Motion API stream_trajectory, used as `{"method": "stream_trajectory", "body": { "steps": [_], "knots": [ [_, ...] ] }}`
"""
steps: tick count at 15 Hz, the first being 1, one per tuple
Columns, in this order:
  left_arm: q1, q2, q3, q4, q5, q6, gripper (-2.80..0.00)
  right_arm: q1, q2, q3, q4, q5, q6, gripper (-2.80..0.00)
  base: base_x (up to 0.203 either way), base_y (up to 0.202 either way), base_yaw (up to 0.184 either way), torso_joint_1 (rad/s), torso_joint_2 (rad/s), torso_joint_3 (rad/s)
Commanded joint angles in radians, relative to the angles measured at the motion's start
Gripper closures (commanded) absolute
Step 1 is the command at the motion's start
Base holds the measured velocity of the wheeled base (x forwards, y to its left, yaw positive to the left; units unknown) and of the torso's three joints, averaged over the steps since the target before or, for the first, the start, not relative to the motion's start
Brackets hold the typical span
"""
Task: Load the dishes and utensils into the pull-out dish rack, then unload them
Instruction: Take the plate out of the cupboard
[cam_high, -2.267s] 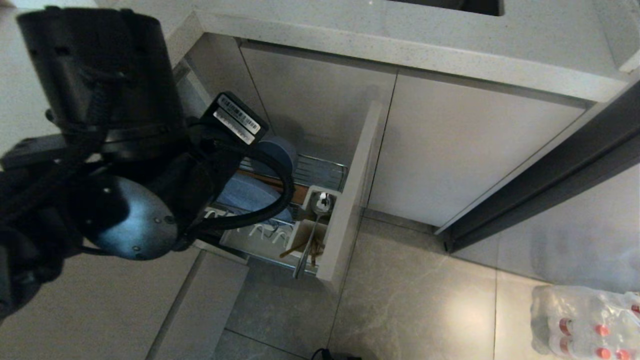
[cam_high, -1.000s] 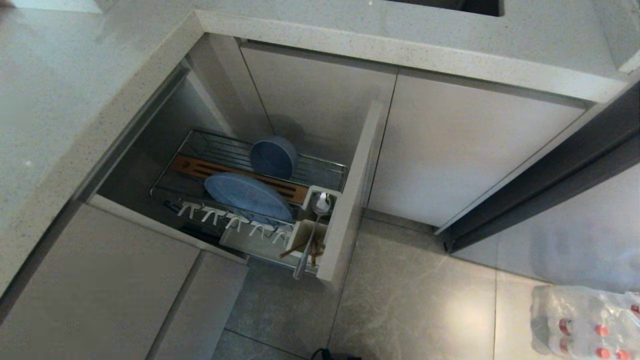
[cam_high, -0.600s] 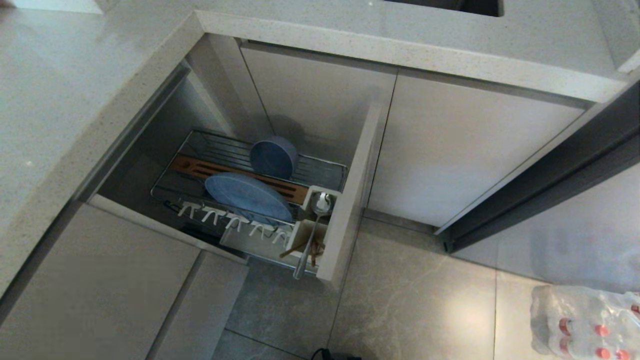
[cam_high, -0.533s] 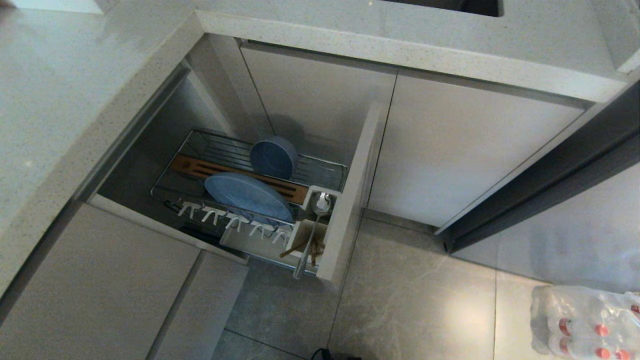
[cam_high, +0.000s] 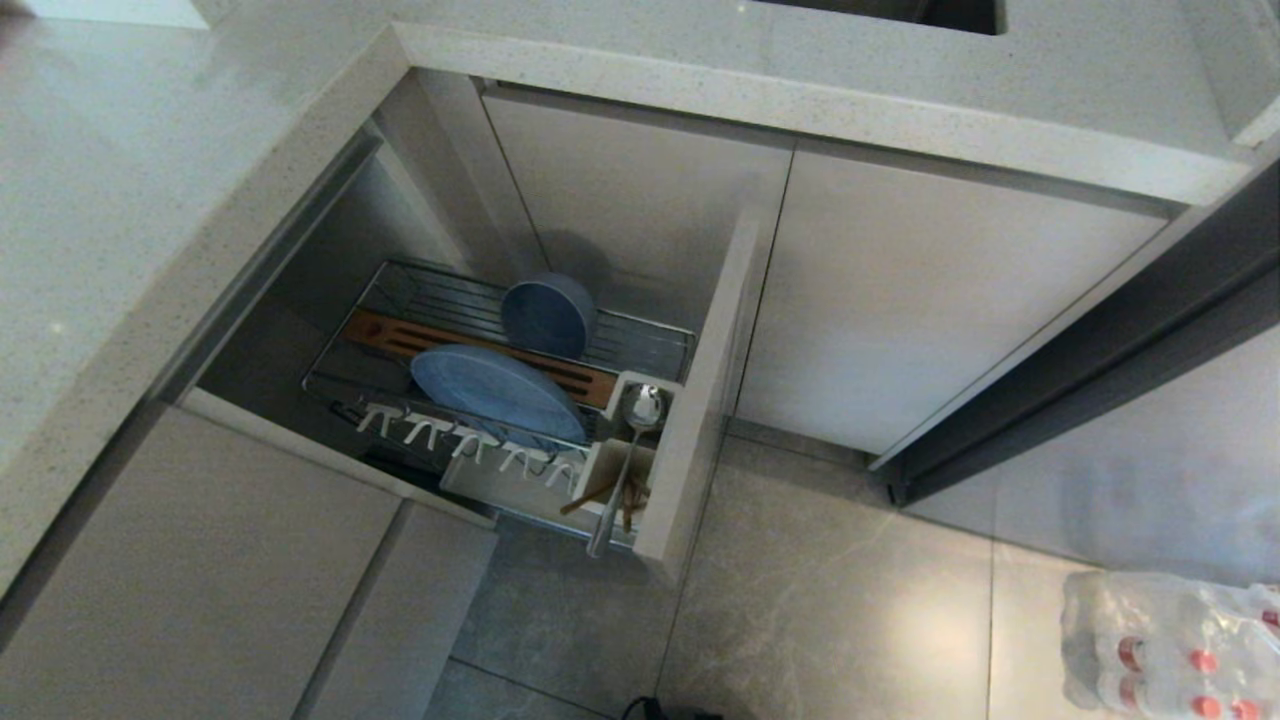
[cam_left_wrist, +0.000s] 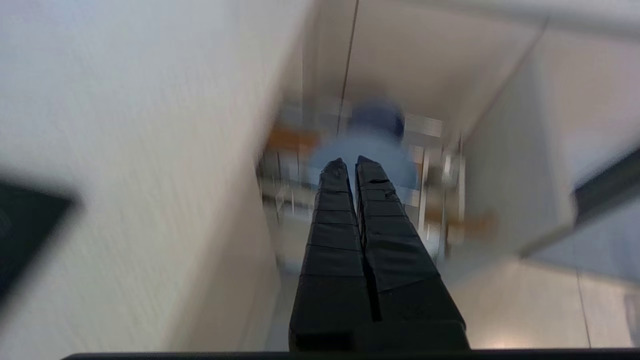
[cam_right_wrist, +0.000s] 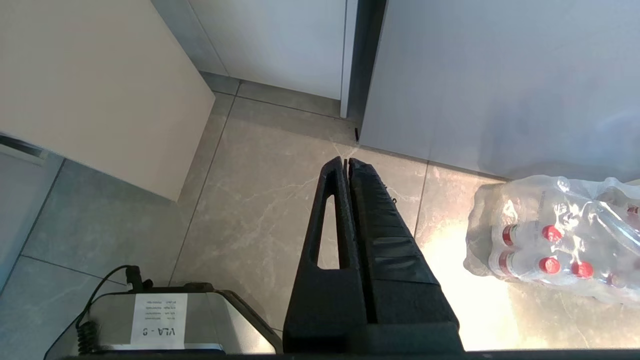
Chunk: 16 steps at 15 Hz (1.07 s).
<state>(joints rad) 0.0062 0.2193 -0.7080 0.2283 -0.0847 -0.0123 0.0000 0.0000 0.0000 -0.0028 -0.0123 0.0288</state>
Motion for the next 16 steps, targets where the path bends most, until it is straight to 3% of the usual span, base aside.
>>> {"method": "stream_trajectory", "body": {
  "steps": [1,4,9,12,16],
  "knots": [
    [0.000,-0.095,0.105,0.001,-0.001,0.000,0.00,0.000,0.002,0.000,0.000,0.000,0.000,0.00,0.000,0.000,0.000,0.000,0.00,0.000],
    [-0.001,-0.193,0.268,-0.001,-0.003,0.001,0.00,0.000,0.000,0.000,0.000,0.000,0.000,0.00,0.000,0.000,0.000,0.000,0.00,0.000],
    [-0.003,-0.221,0.406,-0.050,-0.021,-0.001,0.00,0.000,0.002,0.000,0.000,0.000,0.000,0.00,0.000,0.000,0.000,0.000,0.00,0.000],
    [-0.003,-0.221,0.508,-0.136,-0.015,0.004,0.00,0.000,0.002,0.000,0.000,0.000,0.000,0.00,0.000,0.000,0.000,0.000,0.00,0.000],
    [-0.003,-0.221,0.664,-0.333,0.011,0.007,0.00,0.000,0.002,0.000,0.000,0.000,0.000,0.00,0.000,0.000,0.000,0.000,0.00,0.000]
  ]
}}
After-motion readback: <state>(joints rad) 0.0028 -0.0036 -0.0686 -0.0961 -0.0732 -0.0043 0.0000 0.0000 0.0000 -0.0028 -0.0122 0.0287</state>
